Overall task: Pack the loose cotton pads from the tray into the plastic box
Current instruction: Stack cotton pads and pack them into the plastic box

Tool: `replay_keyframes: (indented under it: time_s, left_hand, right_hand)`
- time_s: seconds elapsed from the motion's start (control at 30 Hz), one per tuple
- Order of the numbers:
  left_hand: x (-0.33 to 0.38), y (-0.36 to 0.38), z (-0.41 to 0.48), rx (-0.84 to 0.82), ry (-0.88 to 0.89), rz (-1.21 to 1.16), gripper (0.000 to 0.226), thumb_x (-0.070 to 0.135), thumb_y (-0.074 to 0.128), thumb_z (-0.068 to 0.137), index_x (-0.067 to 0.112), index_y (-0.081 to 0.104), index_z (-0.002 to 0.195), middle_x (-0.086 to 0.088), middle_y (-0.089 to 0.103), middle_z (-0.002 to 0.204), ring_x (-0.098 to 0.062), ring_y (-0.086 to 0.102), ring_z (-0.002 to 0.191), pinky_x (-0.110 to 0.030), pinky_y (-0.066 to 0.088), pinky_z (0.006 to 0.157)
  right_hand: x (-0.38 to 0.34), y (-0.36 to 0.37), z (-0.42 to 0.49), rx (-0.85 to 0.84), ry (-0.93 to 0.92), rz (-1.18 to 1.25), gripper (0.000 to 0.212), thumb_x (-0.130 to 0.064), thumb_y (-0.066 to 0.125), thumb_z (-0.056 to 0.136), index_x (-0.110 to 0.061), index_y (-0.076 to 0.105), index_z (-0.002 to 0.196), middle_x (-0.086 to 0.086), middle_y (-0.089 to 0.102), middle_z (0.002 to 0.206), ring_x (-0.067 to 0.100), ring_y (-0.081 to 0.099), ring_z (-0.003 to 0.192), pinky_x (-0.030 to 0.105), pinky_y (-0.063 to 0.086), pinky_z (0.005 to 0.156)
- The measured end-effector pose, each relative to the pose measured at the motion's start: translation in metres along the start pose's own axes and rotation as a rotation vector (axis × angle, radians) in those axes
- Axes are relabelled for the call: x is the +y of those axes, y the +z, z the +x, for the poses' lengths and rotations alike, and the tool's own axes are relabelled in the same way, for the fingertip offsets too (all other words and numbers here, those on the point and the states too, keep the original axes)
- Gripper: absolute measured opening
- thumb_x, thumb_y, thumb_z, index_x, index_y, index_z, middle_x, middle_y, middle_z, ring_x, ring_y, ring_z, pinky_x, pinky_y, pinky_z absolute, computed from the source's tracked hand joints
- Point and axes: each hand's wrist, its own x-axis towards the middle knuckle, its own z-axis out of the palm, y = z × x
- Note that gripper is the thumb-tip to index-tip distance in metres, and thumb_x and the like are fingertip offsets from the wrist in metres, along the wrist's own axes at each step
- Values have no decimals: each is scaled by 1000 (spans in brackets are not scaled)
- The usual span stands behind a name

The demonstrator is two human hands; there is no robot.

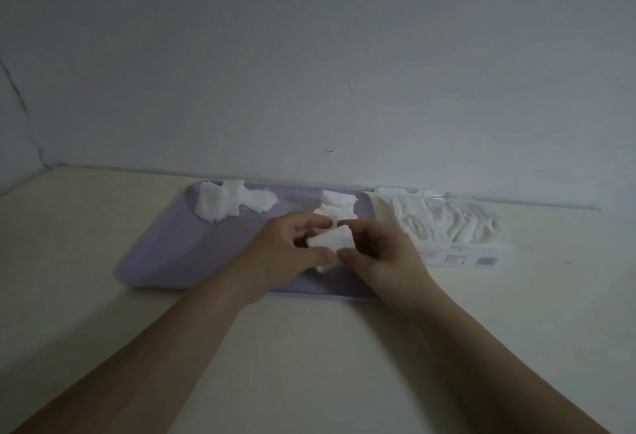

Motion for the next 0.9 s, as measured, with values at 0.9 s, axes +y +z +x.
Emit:
replay_keyframes:
  time_s: [0.9]
  left_hand:
    - [-22, -10, 17, 216, 243, 701, 43, 36, 45, 75, 30, 70, 110, 3, 61, 103, -26, 62, 94, -39, 54, 82]
  right_hand:
    - [25, 14, 7, 295, 41, -316, 24, -17, 64, 94, -31, 53, 111, -16, 63, 93, -3, 60, 73, 19, 39, 63]
